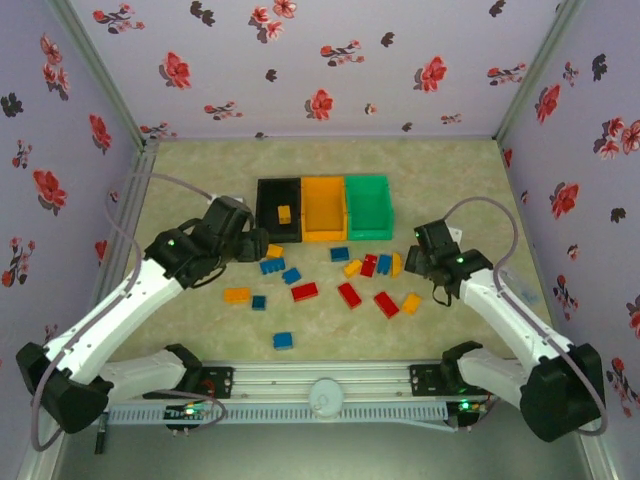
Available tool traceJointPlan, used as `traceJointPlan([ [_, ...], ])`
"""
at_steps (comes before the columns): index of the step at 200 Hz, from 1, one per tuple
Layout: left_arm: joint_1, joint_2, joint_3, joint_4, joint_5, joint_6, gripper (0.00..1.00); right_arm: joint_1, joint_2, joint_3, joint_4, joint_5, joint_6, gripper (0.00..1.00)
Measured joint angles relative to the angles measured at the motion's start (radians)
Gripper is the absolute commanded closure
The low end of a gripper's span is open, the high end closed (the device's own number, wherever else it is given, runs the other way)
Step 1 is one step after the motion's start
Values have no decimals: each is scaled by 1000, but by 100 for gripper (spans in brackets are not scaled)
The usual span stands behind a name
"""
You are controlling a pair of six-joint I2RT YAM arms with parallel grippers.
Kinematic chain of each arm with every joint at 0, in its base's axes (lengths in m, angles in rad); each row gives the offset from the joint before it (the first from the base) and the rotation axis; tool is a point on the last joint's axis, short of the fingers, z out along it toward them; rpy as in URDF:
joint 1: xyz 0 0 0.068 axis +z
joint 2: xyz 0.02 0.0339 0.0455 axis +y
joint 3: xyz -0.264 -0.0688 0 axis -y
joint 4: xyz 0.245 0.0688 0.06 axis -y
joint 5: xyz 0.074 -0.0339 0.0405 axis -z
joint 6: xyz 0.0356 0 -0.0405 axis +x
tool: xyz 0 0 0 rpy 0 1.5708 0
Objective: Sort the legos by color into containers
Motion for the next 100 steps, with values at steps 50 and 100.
traceJointPlan([
  [50, -1, -8, 0, -12, -2, 0, 26, -80, 139, 0, 85, -93, -44, 25],
  [100, -4, -5, 0, -27, -1, 0, 26, -84, 275, 15, 148, -139, -82, 30],
])
